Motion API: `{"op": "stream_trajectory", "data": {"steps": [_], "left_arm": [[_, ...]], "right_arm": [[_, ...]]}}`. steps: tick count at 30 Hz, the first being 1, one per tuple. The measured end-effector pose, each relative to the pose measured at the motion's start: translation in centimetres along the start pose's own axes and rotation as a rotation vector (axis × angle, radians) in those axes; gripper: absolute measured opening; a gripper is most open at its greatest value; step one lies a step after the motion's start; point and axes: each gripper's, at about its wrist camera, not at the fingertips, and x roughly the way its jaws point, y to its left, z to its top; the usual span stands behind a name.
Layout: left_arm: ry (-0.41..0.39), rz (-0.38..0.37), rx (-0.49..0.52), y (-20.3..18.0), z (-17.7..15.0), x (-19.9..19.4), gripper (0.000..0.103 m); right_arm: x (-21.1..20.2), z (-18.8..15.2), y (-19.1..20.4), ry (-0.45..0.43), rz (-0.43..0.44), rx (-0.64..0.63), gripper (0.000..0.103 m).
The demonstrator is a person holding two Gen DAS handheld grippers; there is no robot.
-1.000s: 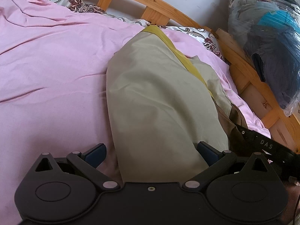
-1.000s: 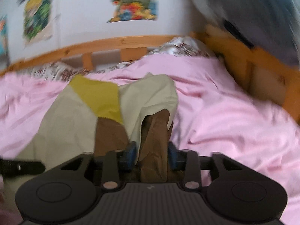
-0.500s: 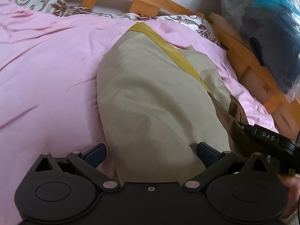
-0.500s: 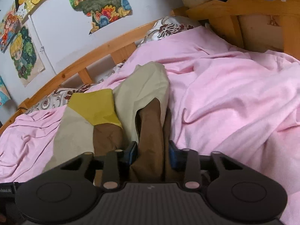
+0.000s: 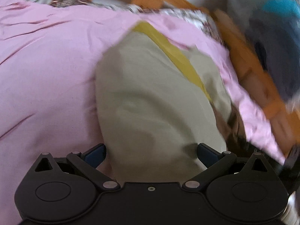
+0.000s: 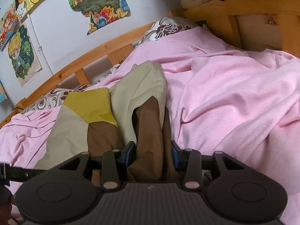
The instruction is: Fold large clothes
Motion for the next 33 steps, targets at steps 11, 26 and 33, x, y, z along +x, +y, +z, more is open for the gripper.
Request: {"op": "stream_trajectory", "data": {"steps": [11,26,33], "left_arm": [[0.146,-0.250,-0.216,5.7,2.8,5.3,0.102],[0.138,-0.132,0.038,0.7,5.9,2.4,0.059],[0.017,-0.080,0.262,1.5,9.7,-2.5,0.054]], "right_arm": [[0.0,0.0,0.1,-0.007,0.006,0.008,0.050],[-1.8,-0.4,5.2,-0.084,-0.023,-0.153,0.013],[-1.9,1.2,12.0,-0.190,0.027,-0.223,0.011]]}}
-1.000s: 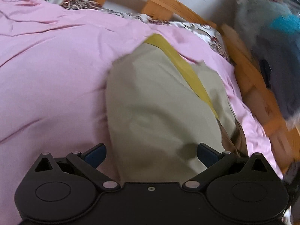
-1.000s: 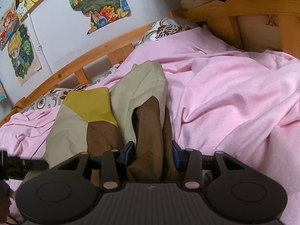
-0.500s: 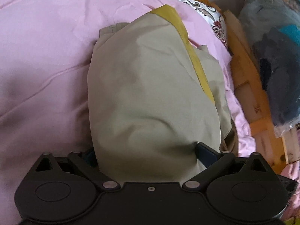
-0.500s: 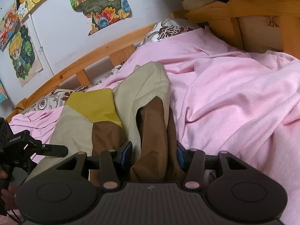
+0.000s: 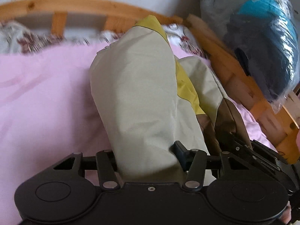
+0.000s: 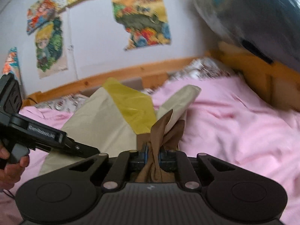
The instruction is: Fold large clothes
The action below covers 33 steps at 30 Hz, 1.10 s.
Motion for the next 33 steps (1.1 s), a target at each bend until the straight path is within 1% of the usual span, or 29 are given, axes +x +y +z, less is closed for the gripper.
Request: {"op": "stream_trajectory", "data": {"steps": [5,8,10,11,12,13,15,16,17,18,19,20,21,22,24,27,29,31,33], "left_arm": [[-0.021,0.058,0.027,3.8,2.9,-3.0,0.054],[-0.016,0.109,0.000,6.4,3.0,-4.2,0.056],[0.014,0.147,-0.034,7.9,2.5,-3.6,0.060],[0.042,0.166,-0.050,8.6,2.0,-3.0,0.061],[0.060,0.182,-0.069,9.2,1.4,-2.3,0.065],[0.058,0.194,-0.080,9.7,1.0,-2.1,0.071],[0.019,0.214,-0.110,10.2,0.3,-2.2,0.078],[0.013,0.222,-0.129,10.3,0.2,-2.3,0.084],[0.017,0.230,-0.134,10.3,0.1,-2.2,0.087],[0.021,0.241,-0.127,10.1,-0.1,-2.1,0.093],[0.019,0.253,-0.116,9.6,-0.4,-1.9,0.096],[0.015,0.263,-0.103,9.4,-0.7,-1.9,0.097],[0.004,0.274,-0.094,9.1,-0.9,-2.1,0.098],[-0.005,0.282,-0.098,8.6,-1.2,-1.8,0.098],[-0.016,0.303,-0.132,8.3,-1.6,-2.2,0.099],[-0.049,0.344,-0.176,7.4,-2.6,-3.6,0.099],[-0.080,0.363,-0.176,6.6,-3.3,-4.7,0.100],[-0.119,0.366,-0.164,5.3,-4.0,-6.3,0.101],[-0.167,0.371,-0.153,4.0,-4.7,-8.1,0.102]], "right_arm": [[2.2,1.4,3.6,-0.043,0.081,0.024,0.011],[4.3,1.6,5.2,-0.041,0.119,0.050,0.011],[5.9,1.0,5.7,-0.011,0.123,0.078,0.012],[7.1,0.5,5.8,0.022,0.114,0.089,0.012],[7.7,-0.1,5.8,0.056,0.104,0.096,0.013],[8.5,-0.8,5.7,0.090,0.084,0.101,0.014],[8.9,-1.6,5.4,0.121,0.042,0.106,0.024],[8.6,-1.9,5.0,0.122,0.029,0.105,0.027],[8.2,-2.0,4.6,0.117,0.021,0.102,0.032],[7.7,-2.1,4.3,0.113,0.019,0.093,0.041],[7.1,-2.1,4.0,0.110,0.016,0.081,0.046],[6.4,-2.1,3.8,0.101,0.006,0.067,0.056],[5.7,-2.1,3.5,0.091,-0.004,0.054,0.063],[5.1,-2.1,3.4,0.083,-0.009,0.044,0.066],[3.9,-2.0,3.3,0.071,-0.021,0.028,0.078],[2.3,-1.6,3.5,0.048,-0.028,0.008,0.088],[1.6,-1.1,3.9,0.025,-0.032,-0.005,0.090],[0.6,-0.4,4.2,-0.007,-0.028,-0.005,0.094],[-0.3,0.4,4.7,-0.043,-0.020,-0.009,0.100]]}}
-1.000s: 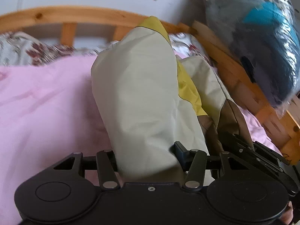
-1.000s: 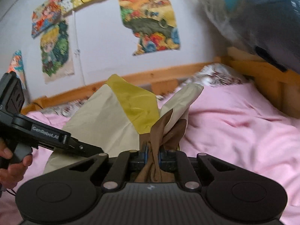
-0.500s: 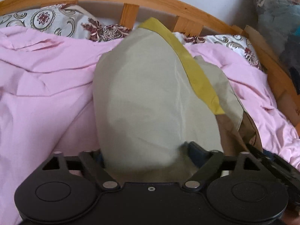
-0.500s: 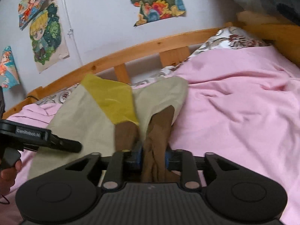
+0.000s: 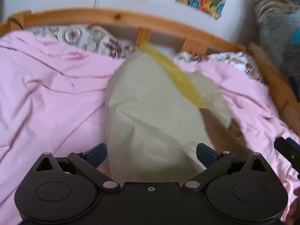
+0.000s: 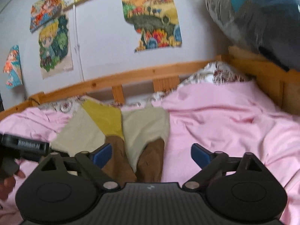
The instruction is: Fold large clothes
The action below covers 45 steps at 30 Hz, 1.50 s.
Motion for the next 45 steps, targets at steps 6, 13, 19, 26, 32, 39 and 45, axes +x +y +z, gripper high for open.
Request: {"op": "stream_trajectory", "data": {"steps": [6,13,19,26,32,39,45], "left_arm": [[-0.136,0.002,0.016,-1.2,-0.9,-7.2,0.102],[-0.239,0.023,0.036,-2.2,-2.9,-14.7,0.102],[-0.275,0.060,0.063,-2.5,-5.1,-19.2,0.102],[-0.314,0.098,0.061,-1.9,-7.7,-21.8,0.102],[-0.317,0.108,0.066,-1.5,-10.7,-20.9,0.102],[-0.289,0.119,0.099,-1.8,-13.7,-18.9,0.102],[-0.287,0.132,0.098,-1.6,-14.3,-18.3,0.102]], "right_arm": [[-3.3,2.3,1.5,-0.091,0.029,-0.028,0.102],[-8.8,3.5,3.3,-0.187,0.048,-0.062,0.103],[-12.8,3.7,4.8,-0.256,0.061,-0.110,0.103],[-16.2,2.5,6.3,-0.259,0.078,-0.157,0.103],[-18.3,-1.0,5.8,-0.163,0.047,-0.151,0.103],[-19.6,-3.4,5.3,-0.120,-0.006,-0.112,0.103],[-18.4,-4.6,5.7,-0.082,-0.011,-0.153,0.103]]}}
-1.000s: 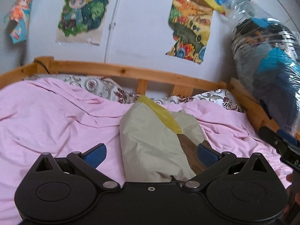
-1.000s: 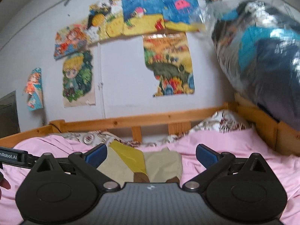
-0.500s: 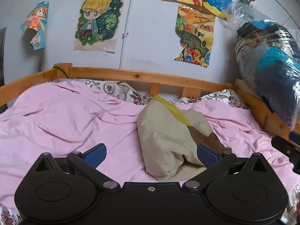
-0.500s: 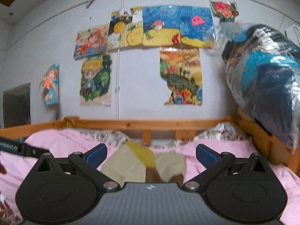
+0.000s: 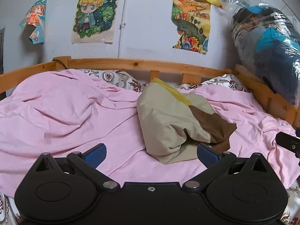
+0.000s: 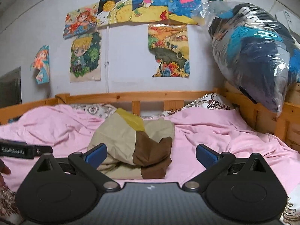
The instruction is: Fold large clothes
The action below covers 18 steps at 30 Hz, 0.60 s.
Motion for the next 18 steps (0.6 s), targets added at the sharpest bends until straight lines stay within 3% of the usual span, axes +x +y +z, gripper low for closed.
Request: {"op": "stream_trajectory", "data": {"steps": [18], "left_arm": [[0.035,0.010,-0.005,0.38,-0.51,0.53,0.102]], "right_arm": [[0.21,-0.11,0.39,0.000,0.015,0.003,0.103]]}}
